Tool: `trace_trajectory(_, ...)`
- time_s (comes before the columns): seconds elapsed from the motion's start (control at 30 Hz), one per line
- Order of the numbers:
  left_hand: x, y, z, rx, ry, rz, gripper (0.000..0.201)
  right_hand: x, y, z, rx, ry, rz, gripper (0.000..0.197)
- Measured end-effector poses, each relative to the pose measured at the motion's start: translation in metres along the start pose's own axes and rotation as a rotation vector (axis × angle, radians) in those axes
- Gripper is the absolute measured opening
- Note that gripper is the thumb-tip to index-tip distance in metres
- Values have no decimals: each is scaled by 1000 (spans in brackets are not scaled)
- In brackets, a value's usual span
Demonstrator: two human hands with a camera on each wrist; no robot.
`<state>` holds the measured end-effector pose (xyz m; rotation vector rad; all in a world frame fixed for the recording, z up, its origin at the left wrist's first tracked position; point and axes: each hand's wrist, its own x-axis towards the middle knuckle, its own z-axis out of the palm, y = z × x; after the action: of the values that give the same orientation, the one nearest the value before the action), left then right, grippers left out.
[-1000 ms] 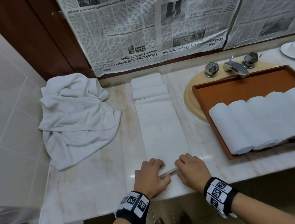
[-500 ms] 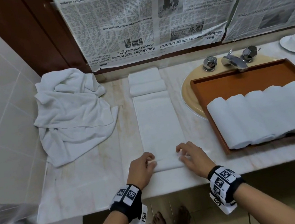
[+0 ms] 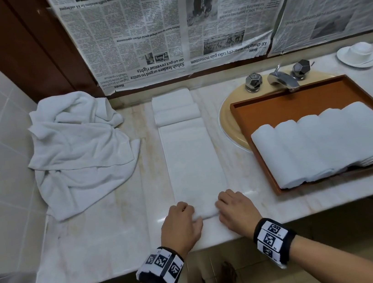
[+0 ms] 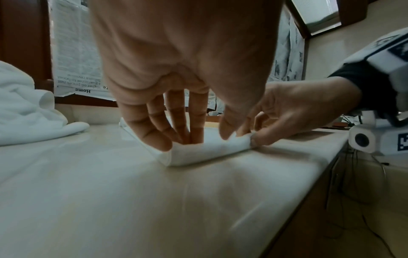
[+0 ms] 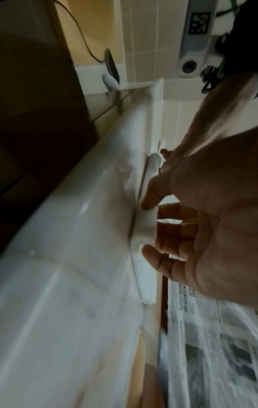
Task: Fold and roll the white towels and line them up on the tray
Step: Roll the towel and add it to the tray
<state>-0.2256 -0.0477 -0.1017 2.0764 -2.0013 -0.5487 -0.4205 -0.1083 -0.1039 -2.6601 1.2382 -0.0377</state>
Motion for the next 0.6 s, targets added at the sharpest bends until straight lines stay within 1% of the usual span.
trace_trajectory(0.07,-1,-2,1,6,-8,36,27,3,2,-1,124,18,43,9)
trace_trajectory(0.13,0,-7,4,22,35,49,28,9,6,-5,266,-10,125,22)
trace_trajectory(0.17,1,-9,5,12,56,48,26,12,8,-7,315,-55,159,26)
trace_trajectory(0.23,4,-13,2,-31,72,21,21,15,11,-10,403,-74,212,27)
trace_trajectory(0.3,9,-16,-3,-98,-6,-40,29,17,10,-10,472,-56,260,25)
trace_trajectory(0.4,19,-18,-15,-224,-109,-112,34,19,14,-10,517,-76,305,25)
trace_trajectory(0.47,25,-17,-20,-314,-132,-150,32,21,18,-13,570,-59,312,22)
trace_trajectory(0.53,30,-17,-22,-387,-97,-194,22,20,21,-14,586,-21,307,16)
trace_trajectory(0.6,34,-15,-20,-380,-25,-198,14,18,23,-10,459,11,260,13)
